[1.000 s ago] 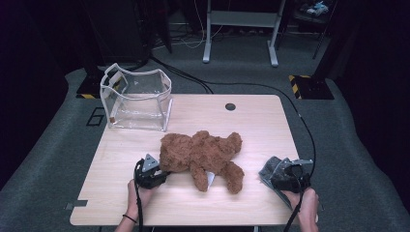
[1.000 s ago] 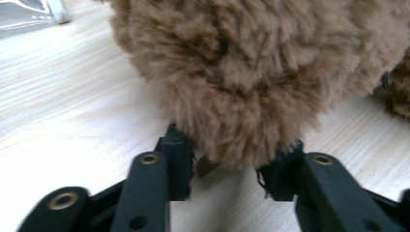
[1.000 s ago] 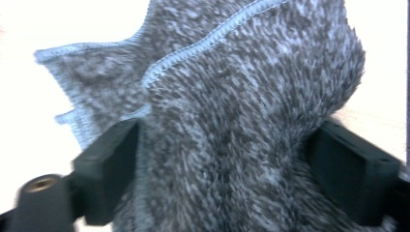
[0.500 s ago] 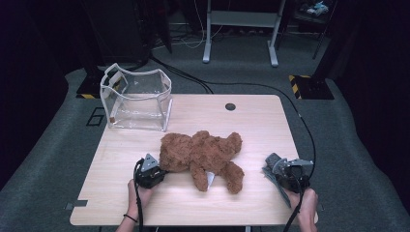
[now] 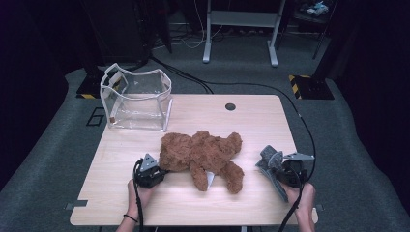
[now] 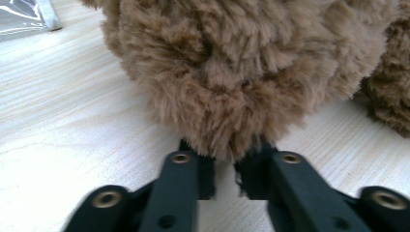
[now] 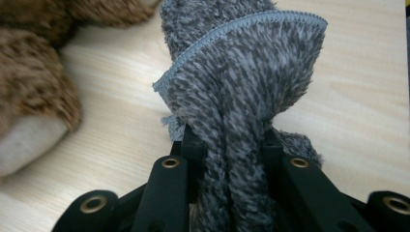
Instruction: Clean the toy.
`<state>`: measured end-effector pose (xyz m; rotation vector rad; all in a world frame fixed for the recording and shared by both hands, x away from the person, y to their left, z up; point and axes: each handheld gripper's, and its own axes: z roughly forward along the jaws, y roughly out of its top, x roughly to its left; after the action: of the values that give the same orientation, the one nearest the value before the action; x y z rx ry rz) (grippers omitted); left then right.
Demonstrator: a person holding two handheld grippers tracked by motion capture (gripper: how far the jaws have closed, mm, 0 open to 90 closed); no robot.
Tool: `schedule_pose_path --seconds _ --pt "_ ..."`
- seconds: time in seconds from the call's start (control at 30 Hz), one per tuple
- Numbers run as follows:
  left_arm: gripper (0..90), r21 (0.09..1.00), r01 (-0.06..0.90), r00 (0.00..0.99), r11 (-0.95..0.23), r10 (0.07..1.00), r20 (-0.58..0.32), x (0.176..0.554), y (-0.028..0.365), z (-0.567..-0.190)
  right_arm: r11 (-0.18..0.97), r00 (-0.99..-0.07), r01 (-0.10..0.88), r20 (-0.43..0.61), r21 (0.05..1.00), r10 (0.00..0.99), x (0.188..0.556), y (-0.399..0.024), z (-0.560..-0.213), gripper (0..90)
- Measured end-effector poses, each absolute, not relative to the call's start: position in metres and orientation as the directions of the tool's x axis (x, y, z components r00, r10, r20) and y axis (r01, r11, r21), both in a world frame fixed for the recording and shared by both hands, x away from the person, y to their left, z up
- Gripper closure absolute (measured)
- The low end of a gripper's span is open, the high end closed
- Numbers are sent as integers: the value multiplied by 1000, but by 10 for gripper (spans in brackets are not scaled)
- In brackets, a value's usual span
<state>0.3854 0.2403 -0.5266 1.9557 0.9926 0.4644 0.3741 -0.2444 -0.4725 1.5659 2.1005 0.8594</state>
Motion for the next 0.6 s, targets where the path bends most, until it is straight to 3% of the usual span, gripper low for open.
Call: schedule_pose_path --seconds 0.07,0.1,0.17,0.2,0.3,0.37,0.47,0.6 --pt "669 828 469 616 -309 786 -56 386 241 -526 197 -313 715 56 671 948 375 -241 -467 734" --pt "669 829 472 605 -300 794 -57 386 241 -526 197 -313 715 56 671 948 375 -241 -467 734" --pt "540 831 470 601 -298 798 -54 385 241 -526 214 -338 694 48 687 940 377 -238 -460 734" --pt "416 838 456 579 -299 815 -25 383 240 -526 214 -345 689 54 692 937 378 -235 -456 734" --pt "383 848 417 580 -328 814 30 379 237 -525 226 -363 675 50 702 930 380 -229 -448 733" --pt "422 847 411 583 -336 811 39 378 236 -525 227 -371 670 53 707 927 381 -225 -442 732" --pt "555 855 373 581 -361 809 88 375 233 -525 237 -389 655 52 718 920 383 -220 -433 732" --pt "706 853 375 592 -364 801 82 376 232 -525 260 -423 635 45 727 905 386 -213 -421 732"
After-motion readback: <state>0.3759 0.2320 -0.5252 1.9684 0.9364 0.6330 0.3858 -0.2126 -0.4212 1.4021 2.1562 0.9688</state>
